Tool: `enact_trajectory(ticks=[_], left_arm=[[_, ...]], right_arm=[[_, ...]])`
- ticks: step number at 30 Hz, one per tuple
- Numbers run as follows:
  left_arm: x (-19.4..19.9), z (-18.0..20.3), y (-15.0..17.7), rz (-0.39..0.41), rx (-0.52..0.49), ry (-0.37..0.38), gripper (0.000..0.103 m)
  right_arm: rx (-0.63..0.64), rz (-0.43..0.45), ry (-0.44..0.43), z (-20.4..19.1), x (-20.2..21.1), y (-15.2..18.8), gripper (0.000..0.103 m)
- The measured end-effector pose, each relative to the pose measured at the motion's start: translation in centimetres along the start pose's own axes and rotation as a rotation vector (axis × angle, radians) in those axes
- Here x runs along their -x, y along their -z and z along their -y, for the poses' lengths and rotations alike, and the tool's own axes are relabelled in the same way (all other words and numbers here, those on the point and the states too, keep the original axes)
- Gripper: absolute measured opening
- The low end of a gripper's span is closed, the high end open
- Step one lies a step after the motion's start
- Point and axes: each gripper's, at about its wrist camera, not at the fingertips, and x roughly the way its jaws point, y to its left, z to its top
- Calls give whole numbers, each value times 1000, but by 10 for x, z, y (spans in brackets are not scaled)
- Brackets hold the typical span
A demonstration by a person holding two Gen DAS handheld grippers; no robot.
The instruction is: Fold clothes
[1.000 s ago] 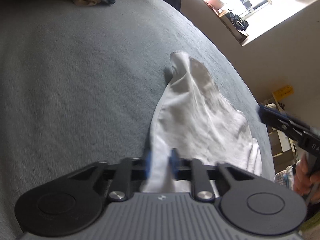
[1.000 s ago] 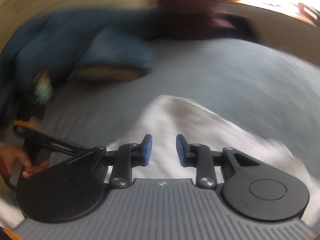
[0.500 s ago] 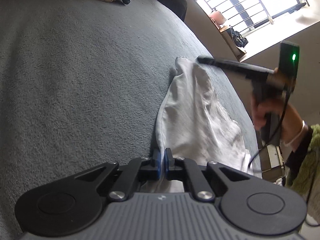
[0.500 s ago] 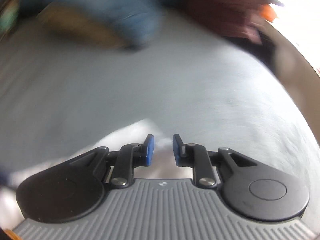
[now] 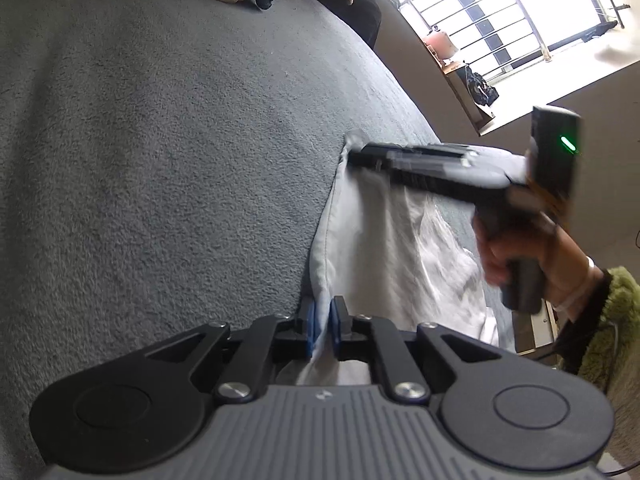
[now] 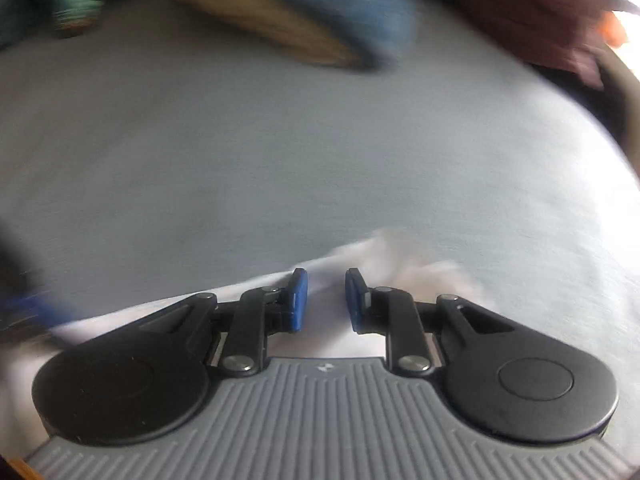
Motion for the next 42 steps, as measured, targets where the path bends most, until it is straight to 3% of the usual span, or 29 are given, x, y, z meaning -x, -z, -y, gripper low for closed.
enact_trajectory(ticks=[3, 4, 6, 10, 12, 16, 19, 24, 28, 31, 35, 39, 42], left_arm=[[-2, 0, -1, -3, 8, 4, 10], [-1, -1, -3, -4, 10, 10, 13], [0, -3, -5, -5, 14, 23, 18], [-3, -5, -6, -3, 10, 28, 18], [-4, -6, -5, -2, 14, 27, 18], [-3, -6, -4, 0, 12, 21, 18], [2, -5, -4, 11, 1, 13, 22], [9, 9, -4, 62, -77, -30, 42], [16, 25, -3, 127, -175, -108, 47], [18, 39, -2, 158, -251, -146, 49], [22, 56, -1, 152, -353, -171, 49], [16, 70, 9, 105, -427, -193, 49], [4, 70, 16, 58, -429, -241, 46]], right_arm=[[-143, 44, 129, 28, 5, -3, 20], [-186, 68, 123, 37, 12, -4, 20], [-217, 113, 23, 42, 30, -5, 20], [-78, 97, -234, 13, 41, 0, 20], [-40, 51, -261, -3, 27, 0, 19], [-214, 16, -60, 17, -2, 7, 19], [-471, 132, 52, 61, 23, 19, 21], [-698, 326, 148, 133, 129, 88, 22], [-792, 360, 268, 171, 204, 178, 23], [-847, 348, 247, 166, 226, 236, 23], [-878, 268, 182, 148, 219, 292, 23], [-971, 247, 85, 138, 194, 335, 23], [-1097, 210, 93, 145, 156, 352, 23]])
